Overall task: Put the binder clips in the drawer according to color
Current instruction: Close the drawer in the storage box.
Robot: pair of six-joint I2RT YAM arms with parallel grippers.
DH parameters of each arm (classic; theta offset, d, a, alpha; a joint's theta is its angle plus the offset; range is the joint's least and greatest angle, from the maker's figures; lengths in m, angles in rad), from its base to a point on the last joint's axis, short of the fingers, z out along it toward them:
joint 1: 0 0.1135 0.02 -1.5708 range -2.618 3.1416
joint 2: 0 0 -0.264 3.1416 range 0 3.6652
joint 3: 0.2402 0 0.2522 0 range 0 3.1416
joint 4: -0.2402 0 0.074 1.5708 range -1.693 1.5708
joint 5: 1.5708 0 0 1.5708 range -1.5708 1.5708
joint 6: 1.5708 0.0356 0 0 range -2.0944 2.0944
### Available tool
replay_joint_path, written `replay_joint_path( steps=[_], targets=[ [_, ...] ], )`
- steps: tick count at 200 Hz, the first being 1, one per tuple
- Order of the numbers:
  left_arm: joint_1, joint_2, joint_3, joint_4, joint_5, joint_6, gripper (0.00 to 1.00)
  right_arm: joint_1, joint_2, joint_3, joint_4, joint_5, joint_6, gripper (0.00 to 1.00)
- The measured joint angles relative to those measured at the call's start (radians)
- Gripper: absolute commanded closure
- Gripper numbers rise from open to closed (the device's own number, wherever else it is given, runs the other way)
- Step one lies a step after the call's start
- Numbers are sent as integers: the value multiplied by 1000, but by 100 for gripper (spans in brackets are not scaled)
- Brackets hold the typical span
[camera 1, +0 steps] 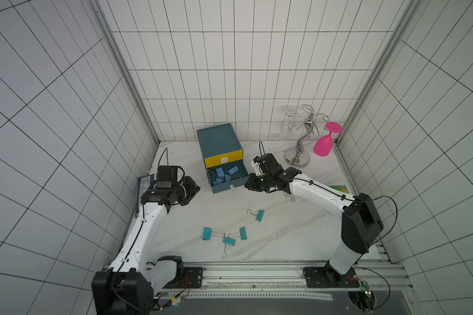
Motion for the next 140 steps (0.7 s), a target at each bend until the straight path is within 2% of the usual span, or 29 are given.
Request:
replay_joint_path(
  steps=[61, 140],
  targets=[
    [-122, -142, -155, -27, 3, -98, 100, -31, 0, -43, 19, -22, 13, 100],
    [-169, -61, -169, 89, 9, -212, 100, -95, -2, -75, 21, -56, 27, 100]
  ],
)
